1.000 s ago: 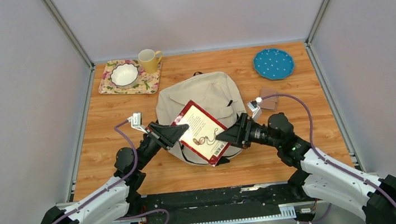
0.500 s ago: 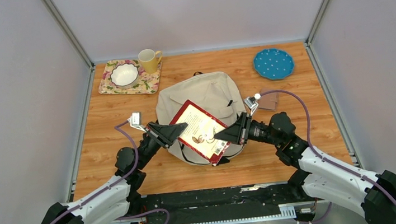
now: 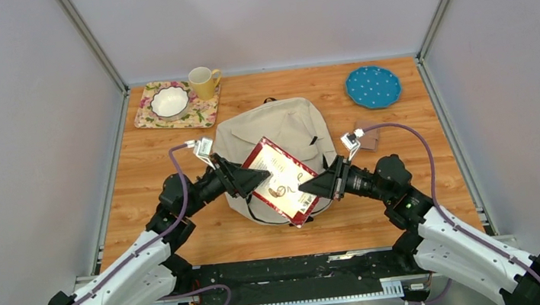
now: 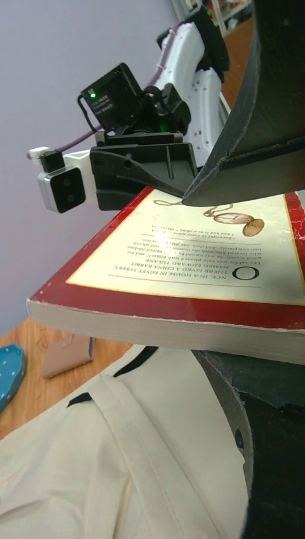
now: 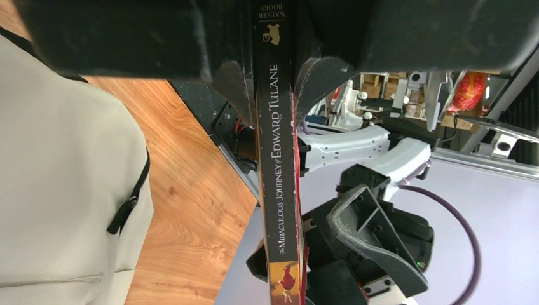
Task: Pack the student bag
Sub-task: Pick up the book from the center of the board.
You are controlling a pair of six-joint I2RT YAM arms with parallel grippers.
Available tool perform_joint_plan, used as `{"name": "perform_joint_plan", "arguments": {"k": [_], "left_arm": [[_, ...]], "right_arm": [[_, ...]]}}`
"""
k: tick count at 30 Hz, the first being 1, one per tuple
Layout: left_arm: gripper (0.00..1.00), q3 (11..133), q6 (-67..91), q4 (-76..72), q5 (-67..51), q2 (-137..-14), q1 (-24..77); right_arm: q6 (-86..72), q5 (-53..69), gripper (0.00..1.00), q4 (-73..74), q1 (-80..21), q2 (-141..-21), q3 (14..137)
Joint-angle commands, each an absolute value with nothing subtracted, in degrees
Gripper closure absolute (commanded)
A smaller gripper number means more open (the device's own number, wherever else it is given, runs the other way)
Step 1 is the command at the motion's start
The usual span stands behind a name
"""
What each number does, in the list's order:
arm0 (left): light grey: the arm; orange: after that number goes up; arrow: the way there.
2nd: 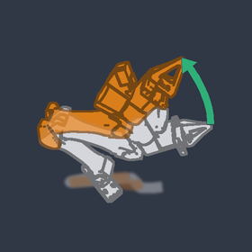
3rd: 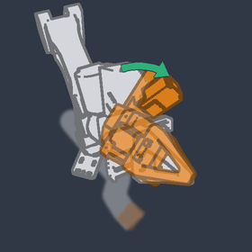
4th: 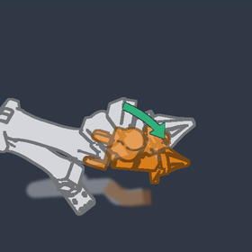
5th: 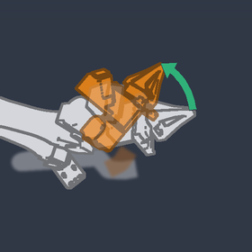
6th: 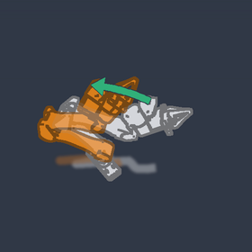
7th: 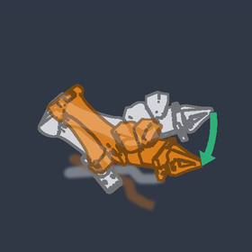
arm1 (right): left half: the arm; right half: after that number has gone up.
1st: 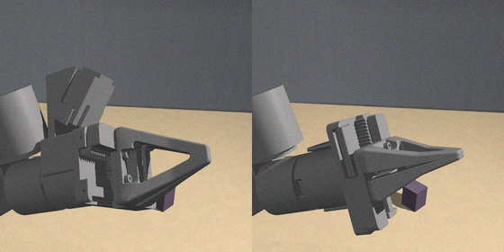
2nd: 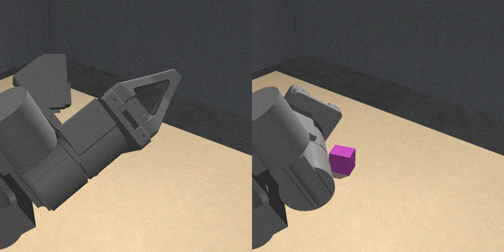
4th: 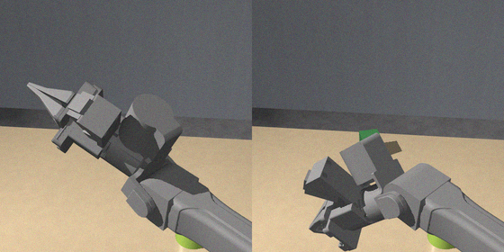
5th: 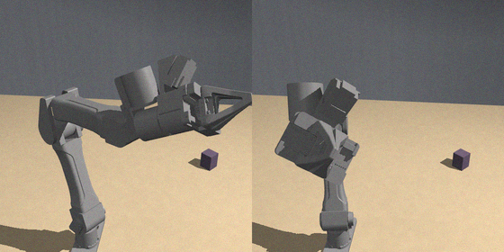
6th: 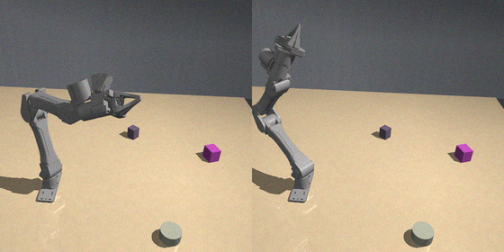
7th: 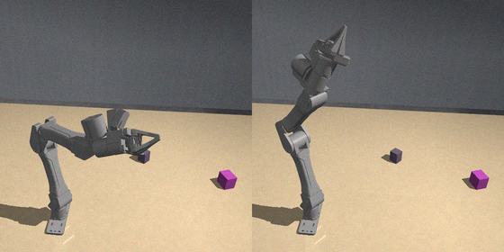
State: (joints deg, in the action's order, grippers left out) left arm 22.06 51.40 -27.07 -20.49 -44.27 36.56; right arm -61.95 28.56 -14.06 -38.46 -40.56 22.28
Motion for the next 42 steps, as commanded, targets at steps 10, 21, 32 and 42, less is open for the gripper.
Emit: {"name": "perform_joint_plan", "arguments": {"k": [10,21,32,42], "left_arm": [[0.7,29.4,46.0,-25.3,-43.2,-51.5,32.6],[1.0,25.8,47.0,-25.7,-34.0,-46.5,32.5],[1.0,18.5,60.7,-43.1,-26.7,-44.3,32.4],[1.0,15.3,67.1,-53.0,-26.3,-47.5,32.5]], "right_arm": [[-55.5,33.9,1.0,-11.6,-38.1,-41.9,26.3],[-54.1,23.0,0.47,2.1,-37.4,-38.1,26.7],[-62.8,21.6,0.22,-7.4,-37.9,-35.1,17.1],[-62.8,24.9,0.22,-17.3,-38.1,-40.0,18.6]]}}
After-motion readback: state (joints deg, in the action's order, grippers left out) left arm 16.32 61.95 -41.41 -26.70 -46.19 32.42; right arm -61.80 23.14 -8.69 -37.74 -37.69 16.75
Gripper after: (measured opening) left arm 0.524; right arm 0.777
